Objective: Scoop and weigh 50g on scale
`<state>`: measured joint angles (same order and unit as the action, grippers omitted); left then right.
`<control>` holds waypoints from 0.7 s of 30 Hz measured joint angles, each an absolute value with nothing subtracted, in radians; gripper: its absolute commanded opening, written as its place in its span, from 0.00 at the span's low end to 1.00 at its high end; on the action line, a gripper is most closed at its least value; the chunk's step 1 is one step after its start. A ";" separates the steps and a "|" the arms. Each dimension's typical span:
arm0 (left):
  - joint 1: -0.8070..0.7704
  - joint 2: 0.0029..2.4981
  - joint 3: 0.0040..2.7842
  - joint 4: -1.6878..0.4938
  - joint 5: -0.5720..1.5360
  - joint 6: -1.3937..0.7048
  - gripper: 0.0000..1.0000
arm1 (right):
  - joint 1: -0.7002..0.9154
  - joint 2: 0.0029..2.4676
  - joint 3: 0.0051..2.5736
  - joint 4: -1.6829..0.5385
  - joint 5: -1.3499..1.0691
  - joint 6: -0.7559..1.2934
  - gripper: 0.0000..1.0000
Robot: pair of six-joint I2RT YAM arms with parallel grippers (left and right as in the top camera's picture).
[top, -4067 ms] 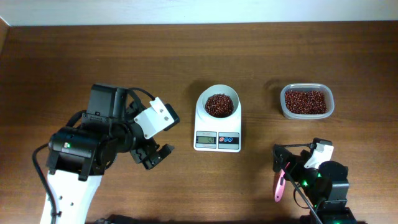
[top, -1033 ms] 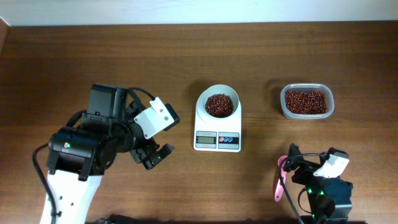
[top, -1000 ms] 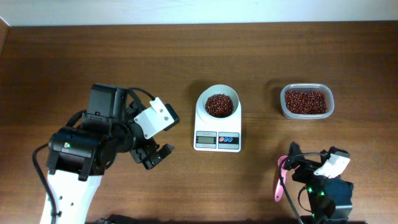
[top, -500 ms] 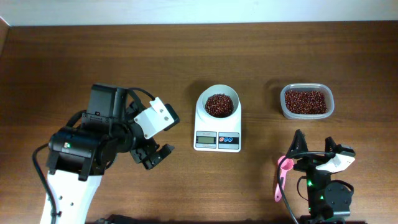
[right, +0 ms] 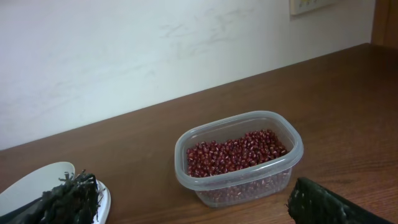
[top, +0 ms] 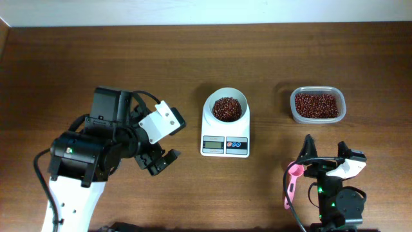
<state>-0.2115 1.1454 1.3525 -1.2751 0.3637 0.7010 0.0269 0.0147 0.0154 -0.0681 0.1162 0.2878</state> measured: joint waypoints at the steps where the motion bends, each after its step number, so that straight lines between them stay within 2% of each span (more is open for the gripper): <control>1: -0.212 1.145 1.353 -1.275 0.364 0.701 0.99 | 0.027 0.015 0.015 -0.068 0.116 0.288 0.99; 21: -0.212 1.145 1.353 -1.275 0.364 0.701 0.99 | 0.027 0.015 0.015 -0.068 0.117 0.288 0.99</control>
